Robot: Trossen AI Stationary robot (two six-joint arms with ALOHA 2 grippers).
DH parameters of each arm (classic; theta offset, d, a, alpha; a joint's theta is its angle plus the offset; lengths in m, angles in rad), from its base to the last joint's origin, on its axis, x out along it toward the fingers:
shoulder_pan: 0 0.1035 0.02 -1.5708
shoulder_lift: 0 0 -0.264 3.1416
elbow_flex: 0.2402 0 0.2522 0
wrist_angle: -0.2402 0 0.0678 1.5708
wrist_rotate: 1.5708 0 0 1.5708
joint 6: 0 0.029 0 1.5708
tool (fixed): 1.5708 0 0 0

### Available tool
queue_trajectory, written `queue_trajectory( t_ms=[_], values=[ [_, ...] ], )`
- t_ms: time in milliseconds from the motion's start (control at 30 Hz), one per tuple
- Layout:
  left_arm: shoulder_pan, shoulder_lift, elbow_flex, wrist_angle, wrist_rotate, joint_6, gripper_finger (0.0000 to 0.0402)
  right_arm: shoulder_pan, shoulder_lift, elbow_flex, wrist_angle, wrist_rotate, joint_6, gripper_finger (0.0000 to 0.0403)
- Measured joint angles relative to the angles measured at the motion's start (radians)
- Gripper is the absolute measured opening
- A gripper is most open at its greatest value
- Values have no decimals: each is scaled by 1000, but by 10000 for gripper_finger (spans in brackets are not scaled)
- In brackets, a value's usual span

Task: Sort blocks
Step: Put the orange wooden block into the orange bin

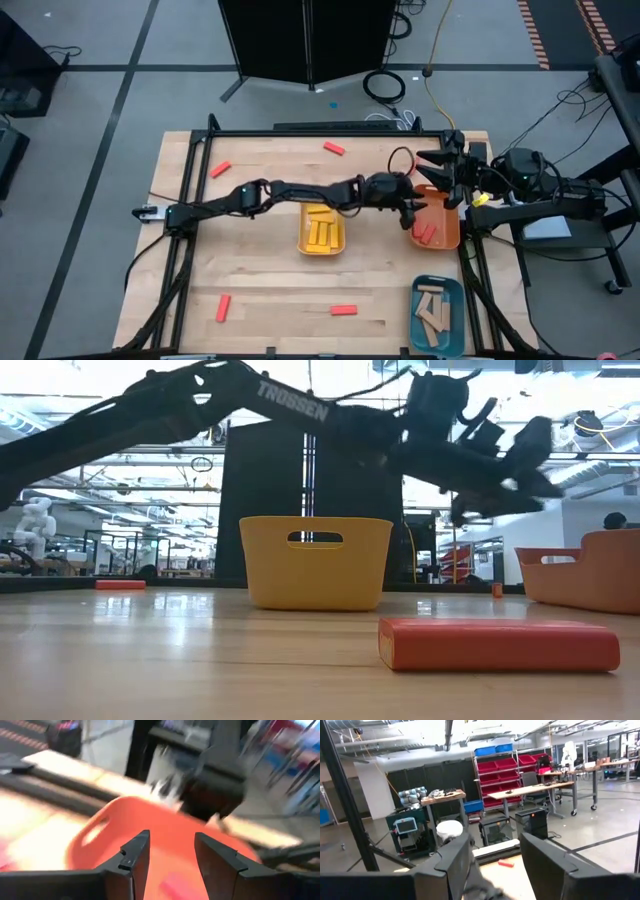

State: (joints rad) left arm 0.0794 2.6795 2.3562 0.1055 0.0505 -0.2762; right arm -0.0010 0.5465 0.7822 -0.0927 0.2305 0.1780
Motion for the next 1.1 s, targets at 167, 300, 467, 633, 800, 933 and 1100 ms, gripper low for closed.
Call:
queue_trajectory(
  t_ms=[167, 300, 467, 633, 800, 933, 1100],
  values=[
    [37, -93, 0, -372, 1, 95, 153, 1, 0, 0, -64, -2, 0, 169],
    [64, -172, 0, -697, 1, 235, 153, 1, 0, 0, -131, -2, -7, 169],
    [118, -262, 0, -988, -6, 439, 153, 1, -1, 0, -226, -2, -7, 169],
    [168, -333, 1, -1153, -66, 693, 153, 1, 0, 0, -331, -1, -12, 169],
    [263, -316, -3, -1220, -115, 900, 153, 1, 4, 0, -401, 4, -26, 169],
    [346, -273, -6, -1264, -105, 993, 153, 1, 16, 0, -454, 6, -41, 169],
    [438, -246, -5, -1269, -86, 997, 153, 1, 24, -20, -459, 7, -64, 169]
  ],
)
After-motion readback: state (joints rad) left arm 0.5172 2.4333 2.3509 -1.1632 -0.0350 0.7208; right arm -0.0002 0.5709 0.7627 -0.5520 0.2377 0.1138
